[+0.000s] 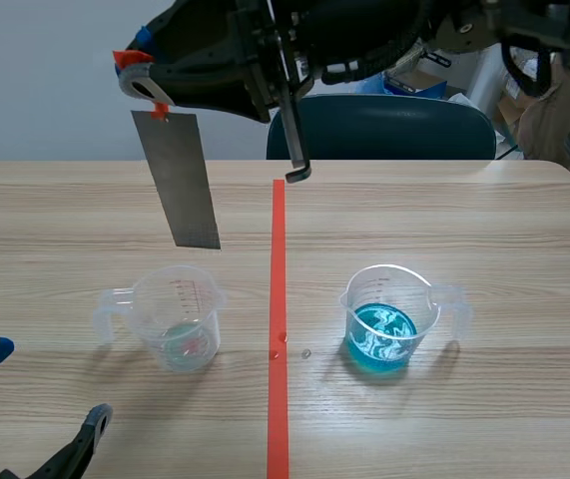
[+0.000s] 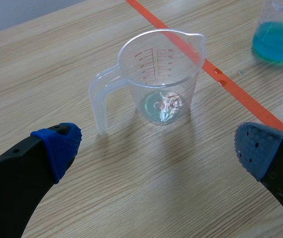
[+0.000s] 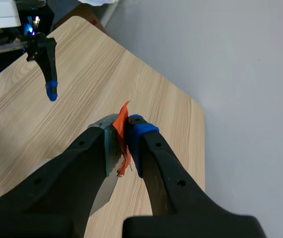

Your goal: Do the redox reaction experiment

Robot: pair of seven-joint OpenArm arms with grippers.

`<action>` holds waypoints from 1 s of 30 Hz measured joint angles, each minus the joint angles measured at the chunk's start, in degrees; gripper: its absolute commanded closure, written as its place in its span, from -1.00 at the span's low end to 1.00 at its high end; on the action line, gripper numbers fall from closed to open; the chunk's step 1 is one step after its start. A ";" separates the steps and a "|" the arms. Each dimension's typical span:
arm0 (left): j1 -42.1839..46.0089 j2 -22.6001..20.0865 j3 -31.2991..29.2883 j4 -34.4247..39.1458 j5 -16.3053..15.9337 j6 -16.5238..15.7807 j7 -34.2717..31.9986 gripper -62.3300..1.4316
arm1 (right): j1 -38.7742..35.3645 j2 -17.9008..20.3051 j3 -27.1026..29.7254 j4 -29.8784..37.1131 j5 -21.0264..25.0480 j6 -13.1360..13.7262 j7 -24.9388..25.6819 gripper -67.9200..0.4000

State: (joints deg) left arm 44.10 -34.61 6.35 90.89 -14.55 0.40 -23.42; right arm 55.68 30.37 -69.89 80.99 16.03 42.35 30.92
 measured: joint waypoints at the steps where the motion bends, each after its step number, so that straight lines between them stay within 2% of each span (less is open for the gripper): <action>1: 0.00 0.00 0.00 0.00 0.00 0.00 0.00 -1.00 | 0.00 -0.72 0.00 -0.39 0.07 0.00 -0.42 0.96; 6: -0.02 0.00 0.00 0.00 -0.02 0.00 0.00 -1.00 | 0.83 -3.08 -1.86 -1.07 0.50 0.00 -1.53 0.96; 13: -0.02 0.00 0.00 0.00 0.00 0.00 0.00 -1.00 | 1.01 -3.23 -3.13 -1.07 6.14 0.00 -4.17 0.96; 19: 0.00 0.00 0.00 0.00 0.00 0.00 0.00 -1.00 | 1.49 -3.21 -3.13 -1.07 8.52 0.00 -7.02 0.96; 27: 0.00 0.00 0.00 0.00 0.00 0.00 0.00 -1.00 | 1.46 -3.23 -3.13 -1.07 9.57 0.00 -8.79 0.96; 30: 0.00 0.00 0.00 0.00 0.00 0.00 0.00 -1.00 | 1.46 -3.87 -3.13 -1.07 9.64 0.00 -11.02 0.96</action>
State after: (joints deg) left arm 44.10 -34.61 6.35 90.89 -14.55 0.40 -23.42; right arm 57.14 26.50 -73.01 79.92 25.67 42.35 19.90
